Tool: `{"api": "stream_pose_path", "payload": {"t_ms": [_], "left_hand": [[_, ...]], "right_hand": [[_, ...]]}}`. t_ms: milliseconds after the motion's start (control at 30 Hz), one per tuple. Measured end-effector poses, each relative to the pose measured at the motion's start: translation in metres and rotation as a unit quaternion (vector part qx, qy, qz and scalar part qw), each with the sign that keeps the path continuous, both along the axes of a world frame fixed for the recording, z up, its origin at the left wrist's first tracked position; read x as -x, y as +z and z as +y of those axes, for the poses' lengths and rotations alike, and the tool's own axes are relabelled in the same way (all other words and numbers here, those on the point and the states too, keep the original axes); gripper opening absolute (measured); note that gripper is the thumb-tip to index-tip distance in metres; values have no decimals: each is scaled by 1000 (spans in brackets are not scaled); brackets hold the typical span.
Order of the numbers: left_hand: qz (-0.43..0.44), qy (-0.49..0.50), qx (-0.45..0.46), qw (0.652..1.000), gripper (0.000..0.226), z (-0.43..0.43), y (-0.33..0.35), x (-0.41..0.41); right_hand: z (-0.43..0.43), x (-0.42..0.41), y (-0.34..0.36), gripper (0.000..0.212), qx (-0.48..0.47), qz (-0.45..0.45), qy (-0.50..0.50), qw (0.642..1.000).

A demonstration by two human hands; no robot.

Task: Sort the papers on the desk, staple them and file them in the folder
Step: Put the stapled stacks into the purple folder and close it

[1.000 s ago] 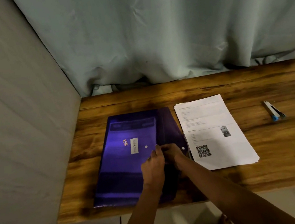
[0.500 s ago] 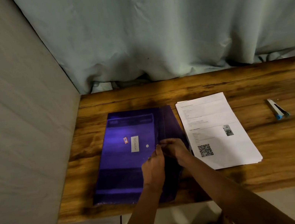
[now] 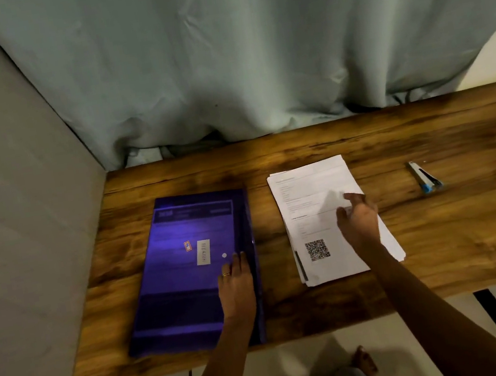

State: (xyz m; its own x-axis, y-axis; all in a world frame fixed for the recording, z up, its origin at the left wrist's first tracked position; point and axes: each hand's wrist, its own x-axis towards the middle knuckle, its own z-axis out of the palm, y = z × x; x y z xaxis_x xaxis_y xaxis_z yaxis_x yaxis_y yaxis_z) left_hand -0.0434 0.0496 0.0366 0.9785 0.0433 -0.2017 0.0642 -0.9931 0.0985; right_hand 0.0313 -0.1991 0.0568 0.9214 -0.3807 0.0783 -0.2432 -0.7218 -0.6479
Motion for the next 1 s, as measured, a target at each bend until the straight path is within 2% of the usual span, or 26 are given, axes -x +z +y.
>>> {"api": "stream_pose_path", "payload": {"t_ms": [67,133,200,267,333,500,667,767,1000], "left_hand": [[-7,15,30,999,58,-1,-7,1],[-27,46,103,993,53,-1,-13,3],[-55,77,189,977,48,-2,-19,5],[-72,93,228,967,61,-5,-24,8],[-74,88,219,969,83,-8,-29,11],[-54,74,130,987,116,-15,-29,12],[-30,92,88,991,108,-20,-31,10],[-33,104,83,991,108,-21,-32,8],[-46,120,70,989,107,-19,-37,6]], "right_hand": [[-25,-1,-13,50,33,90,-39,995],[-39,0,-23,65,37,147,-59,987],[-46,2,-32,69,47,175,-47,982],[-49,4,-38,70,46,180,-41,982],[-50,7,-40,71,32,188,-53,980],[-49,9,-35,74,29,195,-64,978],[-49,10,-22,83,6,195,-93,976],[-50,8,-18,80,-10,188,-111,976],[-55,8,-17,47,-122,151,-143,971]]}}
